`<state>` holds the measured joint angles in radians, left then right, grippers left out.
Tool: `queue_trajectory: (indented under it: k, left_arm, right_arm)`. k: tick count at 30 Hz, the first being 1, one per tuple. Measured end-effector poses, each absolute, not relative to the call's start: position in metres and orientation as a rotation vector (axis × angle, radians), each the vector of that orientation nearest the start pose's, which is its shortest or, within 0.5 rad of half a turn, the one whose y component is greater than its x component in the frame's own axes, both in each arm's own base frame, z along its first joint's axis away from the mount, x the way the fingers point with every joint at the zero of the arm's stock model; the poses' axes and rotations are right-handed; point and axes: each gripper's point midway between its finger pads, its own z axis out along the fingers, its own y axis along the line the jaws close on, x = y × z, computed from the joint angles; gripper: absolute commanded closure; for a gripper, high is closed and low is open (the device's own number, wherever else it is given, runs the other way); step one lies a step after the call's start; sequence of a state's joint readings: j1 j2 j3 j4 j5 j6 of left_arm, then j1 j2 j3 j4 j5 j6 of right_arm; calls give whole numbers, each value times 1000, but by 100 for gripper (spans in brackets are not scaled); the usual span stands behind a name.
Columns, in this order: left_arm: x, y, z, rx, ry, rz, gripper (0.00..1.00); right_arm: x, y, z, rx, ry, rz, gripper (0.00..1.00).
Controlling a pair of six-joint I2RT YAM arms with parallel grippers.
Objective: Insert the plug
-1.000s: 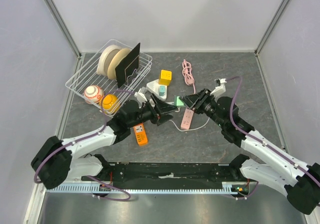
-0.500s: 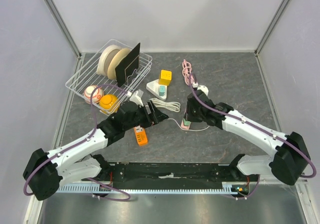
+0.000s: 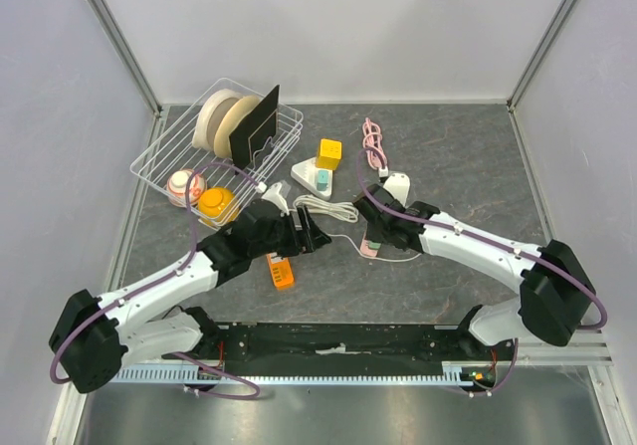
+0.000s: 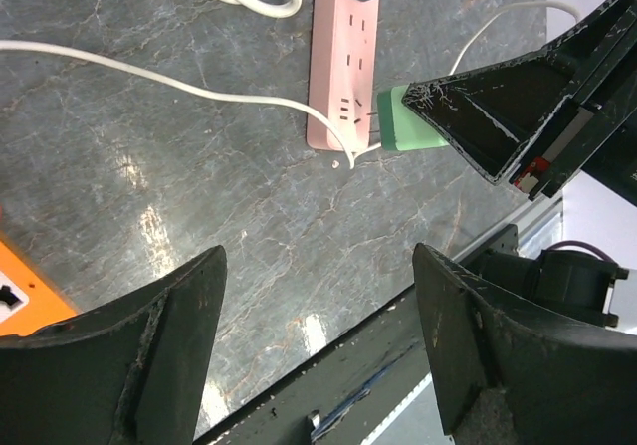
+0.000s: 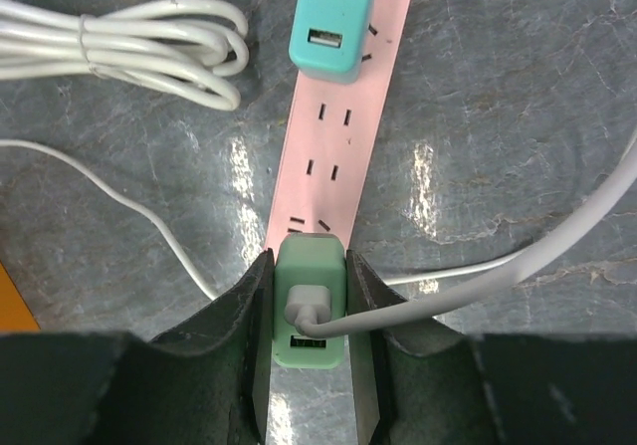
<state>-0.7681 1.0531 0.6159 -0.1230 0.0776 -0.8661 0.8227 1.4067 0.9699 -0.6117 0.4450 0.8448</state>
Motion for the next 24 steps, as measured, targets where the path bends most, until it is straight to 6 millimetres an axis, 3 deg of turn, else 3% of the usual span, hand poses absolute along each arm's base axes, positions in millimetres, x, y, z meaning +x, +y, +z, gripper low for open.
queue_trajectory:
  k: [14,24]
  left_arm:
    - [237,-278,141,2,2322,-888,22]
    - [240,-280,137,7,2339,-867,23]
  right_arm:
    - [267,214,86,302,2435,125,100]
    - [268,217,85,333,2394,108,100]
